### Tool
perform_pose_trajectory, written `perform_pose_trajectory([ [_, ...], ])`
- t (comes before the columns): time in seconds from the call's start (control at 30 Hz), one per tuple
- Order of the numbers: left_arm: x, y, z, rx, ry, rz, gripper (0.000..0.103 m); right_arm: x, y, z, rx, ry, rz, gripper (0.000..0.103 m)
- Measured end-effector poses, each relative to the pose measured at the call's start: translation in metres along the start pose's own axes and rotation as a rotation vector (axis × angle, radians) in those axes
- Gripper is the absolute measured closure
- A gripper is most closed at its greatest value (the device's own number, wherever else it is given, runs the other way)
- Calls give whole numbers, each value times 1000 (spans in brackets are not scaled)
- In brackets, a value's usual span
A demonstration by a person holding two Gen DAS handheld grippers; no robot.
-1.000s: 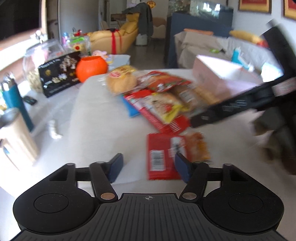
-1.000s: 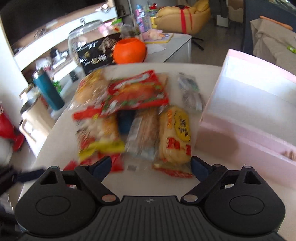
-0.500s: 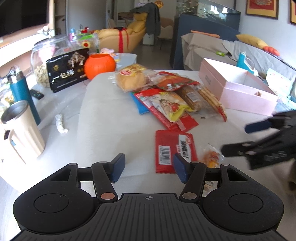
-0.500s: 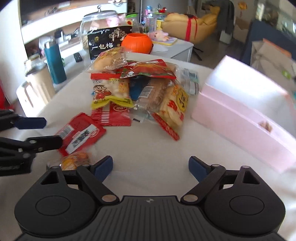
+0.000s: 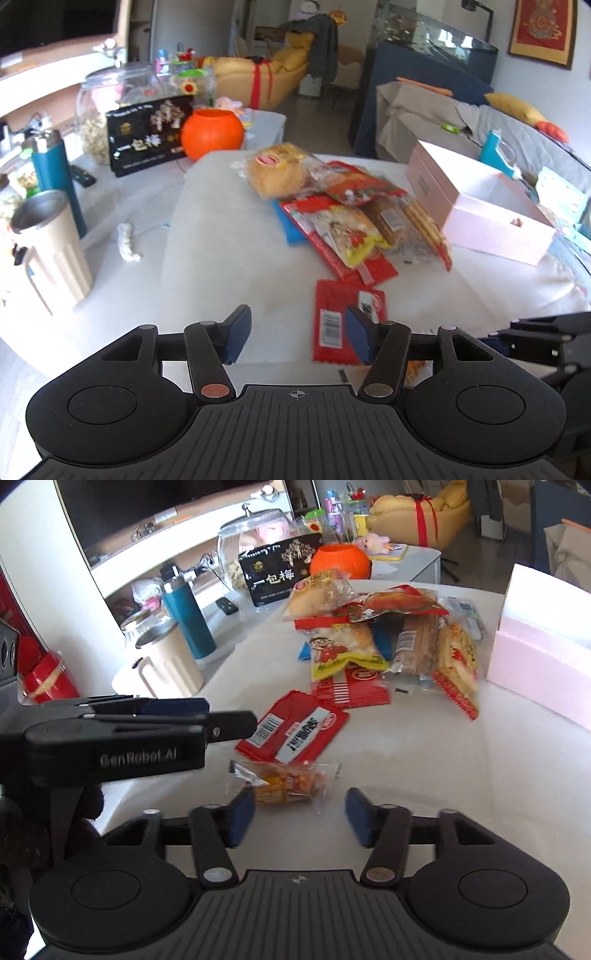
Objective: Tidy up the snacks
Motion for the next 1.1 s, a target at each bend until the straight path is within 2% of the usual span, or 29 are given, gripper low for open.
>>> perform_pose_trajectory([
  [0.07,3,1,1,3,11,24,42,5,-5,3,-7,7,-8,32],
  [0.13,4,0,0,15,14,31,42,11,-12,6,-23,54,-52,33],
  [0.27,-11,1,-2,28,-35,-7,42,3,-12,8,-76,140,-242,34],
  [0.4,-40,-15,-4,67,-112,-23,42,-47,5,1,-102,55,-386,34],
  [0.5,-60,-34,-5,100,-175,10,41,-85,20,-6,-112,-51,-448,34],
  [0.57,-70,-40,-5,90,-221,24,40,-102,28,-13,-117,-109,-453,33],
  [0.7,-86,-44,-5,93,-256,-51,39,-115,35,-26,-114,-172,-426,26],
  [0.8,-93,-45,-8,85,-310,-39,39,-116,36,-31,-118,-179,-419,24],
  [1.1,-81,-46,-5,99,-309,-77,36,-118,36,-32,-122,-180,-394,15],
])
Point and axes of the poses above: each gripper's, at about its wrist camera, not at the fingertips, and y roughly against the way its jaws point, x to its left, z to its top, the point moved 6 cm from there along -y, roughly the way its jaws point, and after that the axes turned 9 degrees about x, right-handed, at the moved point
